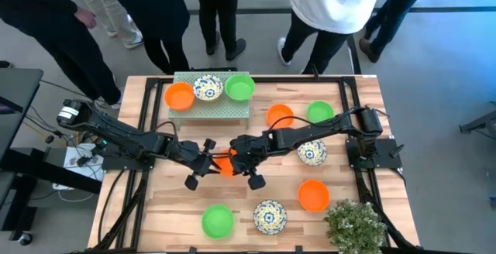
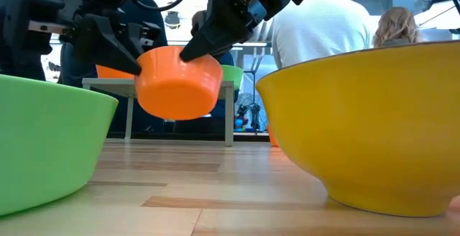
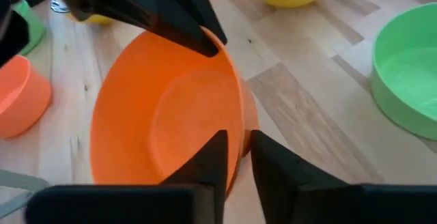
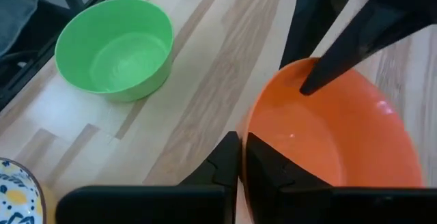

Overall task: Pick & Place Mini bowls
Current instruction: Stack the orange bowl on top of the other orange bowl on the shelf

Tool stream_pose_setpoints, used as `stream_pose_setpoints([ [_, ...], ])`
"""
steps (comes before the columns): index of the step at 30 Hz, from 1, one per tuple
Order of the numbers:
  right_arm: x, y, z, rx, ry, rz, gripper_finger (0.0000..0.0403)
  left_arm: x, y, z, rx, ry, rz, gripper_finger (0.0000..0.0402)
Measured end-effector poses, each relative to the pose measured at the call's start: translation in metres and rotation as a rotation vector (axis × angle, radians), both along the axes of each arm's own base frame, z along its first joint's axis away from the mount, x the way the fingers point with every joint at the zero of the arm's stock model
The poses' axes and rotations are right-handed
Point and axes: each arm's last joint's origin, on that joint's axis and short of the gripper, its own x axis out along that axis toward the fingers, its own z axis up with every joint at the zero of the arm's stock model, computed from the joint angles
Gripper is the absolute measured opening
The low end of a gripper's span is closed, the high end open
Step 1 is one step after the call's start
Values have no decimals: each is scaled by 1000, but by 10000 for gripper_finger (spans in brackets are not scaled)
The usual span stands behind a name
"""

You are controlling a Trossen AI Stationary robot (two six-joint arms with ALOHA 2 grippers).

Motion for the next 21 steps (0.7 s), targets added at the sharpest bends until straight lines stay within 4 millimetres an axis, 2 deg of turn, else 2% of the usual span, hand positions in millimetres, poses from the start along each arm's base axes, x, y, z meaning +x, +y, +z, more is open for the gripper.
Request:
stream_pose_setpoints([
  [4,3,-4,4,-3,-41,-15,43,-1,0,-1,-1,8,-1,11],
  [9,4,-5,6,-2,-61,-20,85,-1,-2,-1,-28,7,21,10],
  [15,4,-5,5,-42,-58,-30,122,-8,-21,-1,-139,55,25,8],
  [17,3,-3,4,-50,-58,-31,131,-13,-27,-4,-156,102,25,8],
  [21,3,-4,4,-67,-58,-50,146,-26,-34,-8,-158,321,99,8],
])
